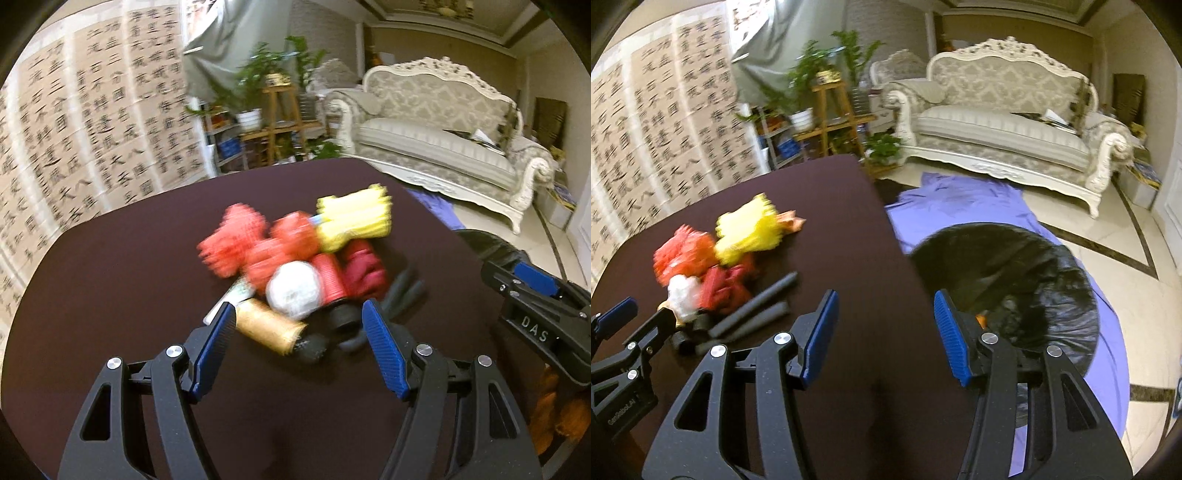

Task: Collect trash
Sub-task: 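Open the left gripper over the bin to drop the blue-white tube, then grasp a black rod with the right gripper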

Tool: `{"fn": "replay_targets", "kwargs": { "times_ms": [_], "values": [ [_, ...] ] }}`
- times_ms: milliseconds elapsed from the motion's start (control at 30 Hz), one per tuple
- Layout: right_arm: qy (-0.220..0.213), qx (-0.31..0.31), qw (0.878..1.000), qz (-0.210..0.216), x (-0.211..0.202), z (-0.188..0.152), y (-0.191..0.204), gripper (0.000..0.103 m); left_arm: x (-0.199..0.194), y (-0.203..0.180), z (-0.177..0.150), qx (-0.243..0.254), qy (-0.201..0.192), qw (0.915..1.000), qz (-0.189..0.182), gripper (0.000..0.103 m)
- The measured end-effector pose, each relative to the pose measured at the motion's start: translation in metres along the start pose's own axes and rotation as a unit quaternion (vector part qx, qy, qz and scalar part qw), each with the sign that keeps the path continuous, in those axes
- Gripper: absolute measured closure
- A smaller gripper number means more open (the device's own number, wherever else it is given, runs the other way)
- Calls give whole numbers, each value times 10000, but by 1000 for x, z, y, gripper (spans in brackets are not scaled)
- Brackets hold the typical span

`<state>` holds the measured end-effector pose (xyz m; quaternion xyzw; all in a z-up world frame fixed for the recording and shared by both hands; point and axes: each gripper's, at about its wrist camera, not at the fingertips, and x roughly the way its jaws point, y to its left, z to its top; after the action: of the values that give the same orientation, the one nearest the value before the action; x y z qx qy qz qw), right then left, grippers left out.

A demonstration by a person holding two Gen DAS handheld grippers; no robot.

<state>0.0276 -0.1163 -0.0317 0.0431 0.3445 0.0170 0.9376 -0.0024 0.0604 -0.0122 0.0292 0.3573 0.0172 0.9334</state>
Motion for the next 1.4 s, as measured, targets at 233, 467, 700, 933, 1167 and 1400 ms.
{"fn": "replay_targets", "kwargs": {
  "times_ms": [233, 467, 700, 933, 1167, 1400],
  "values": [
    [83, -412, 9988, 255, 2, 0, 47, 50, 2, 44, -12, -361, 116, 9988, 307, 34],
    [374, -702, 9962, 358, 20, -1, 83, 50, 6, 71, -18, -624, 184, 9970, 425, 34],
    [532, -810, 9952, 149, 25, -2, 82, 49, 10, 76, -21, -666, 206, 9970, 322, 34],
    [621, -716, 9955, -61, 21, -10, 58, 49, 14, 67, -20, -626, 251, 9975, 196, 34],
    [675, -625, 9957, -74, 20, -12, 47, 49, 15, 64, -20, -580, 277, 9977, 193, 34],
    [735, -733, 9946, -29, 16, -21, 47, 48, 17, 63, -21, -602, 300, 9976, 187, 34]
  ]
}}
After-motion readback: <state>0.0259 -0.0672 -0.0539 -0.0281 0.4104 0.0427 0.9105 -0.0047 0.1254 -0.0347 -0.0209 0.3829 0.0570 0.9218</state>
